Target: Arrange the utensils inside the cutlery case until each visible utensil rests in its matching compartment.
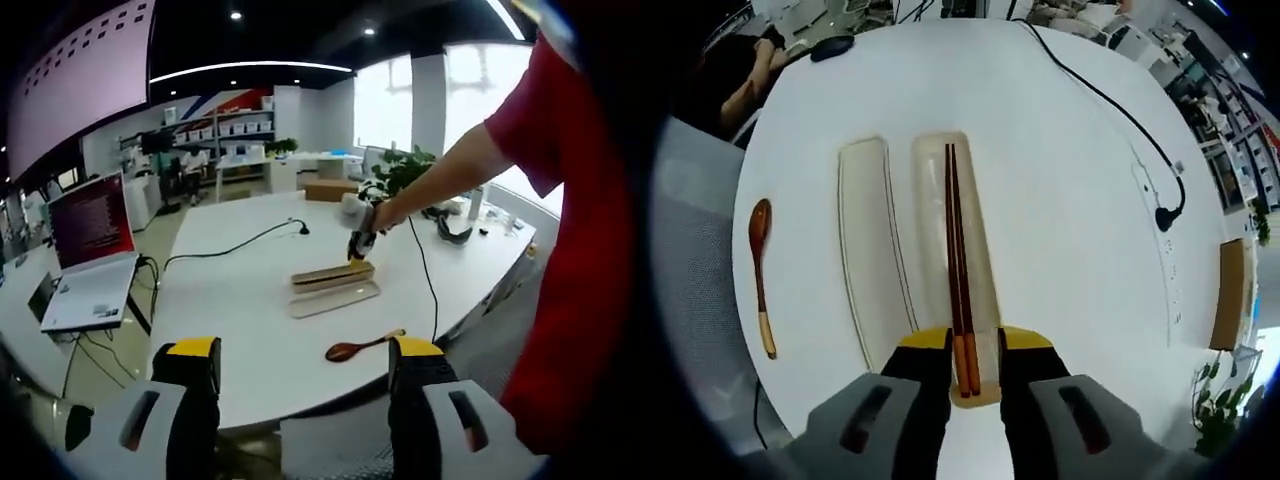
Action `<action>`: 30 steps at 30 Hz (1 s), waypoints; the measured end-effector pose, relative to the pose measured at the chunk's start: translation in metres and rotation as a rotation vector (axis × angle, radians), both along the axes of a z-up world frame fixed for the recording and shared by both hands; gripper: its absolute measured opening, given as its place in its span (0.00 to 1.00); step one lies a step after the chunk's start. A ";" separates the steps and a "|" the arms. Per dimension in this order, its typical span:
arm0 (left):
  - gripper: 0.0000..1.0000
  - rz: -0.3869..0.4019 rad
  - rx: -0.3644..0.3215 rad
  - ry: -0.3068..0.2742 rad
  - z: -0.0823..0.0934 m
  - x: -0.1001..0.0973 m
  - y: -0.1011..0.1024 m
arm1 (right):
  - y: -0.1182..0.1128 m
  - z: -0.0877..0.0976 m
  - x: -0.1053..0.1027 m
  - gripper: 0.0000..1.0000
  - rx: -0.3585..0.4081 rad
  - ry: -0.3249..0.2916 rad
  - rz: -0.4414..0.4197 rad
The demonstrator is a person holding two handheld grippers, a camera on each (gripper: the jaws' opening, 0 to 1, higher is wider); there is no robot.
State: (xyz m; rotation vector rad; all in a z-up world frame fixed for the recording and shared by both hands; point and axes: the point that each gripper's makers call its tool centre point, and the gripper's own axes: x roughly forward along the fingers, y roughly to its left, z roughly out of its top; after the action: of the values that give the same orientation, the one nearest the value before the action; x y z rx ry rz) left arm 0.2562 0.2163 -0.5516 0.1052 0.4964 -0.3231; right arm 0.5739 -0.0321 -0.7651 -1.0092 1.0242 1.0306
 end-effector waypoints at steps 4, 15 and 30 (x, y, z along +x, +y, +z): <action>0.70 -0.024 0.004 -0.004 0.001 0.001 0.001 | -0.004 0.010 0.002 0.21 0.012 -0.014 0.001; 0.69 -0.095 -0.006 -0.024 0.003 0.009 -0.005 | -0.009 0.014 -0.028 0.22 0.039 -0.022 0.019; 0.69 -0.132 -0.032 -0.045 0.006 0.011 -0.007 | -0.006 0.029 -0.071 0.20 0.091 -0.038 0.003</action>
State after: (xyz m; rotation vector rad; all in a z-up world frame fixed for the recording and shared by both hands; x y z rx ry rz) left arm 0.2672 0.2096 -0.5458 0.1139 0.4402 -0.4569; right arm 0.5026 -0.0384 -0.7364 -0.9527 0.9373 1.0474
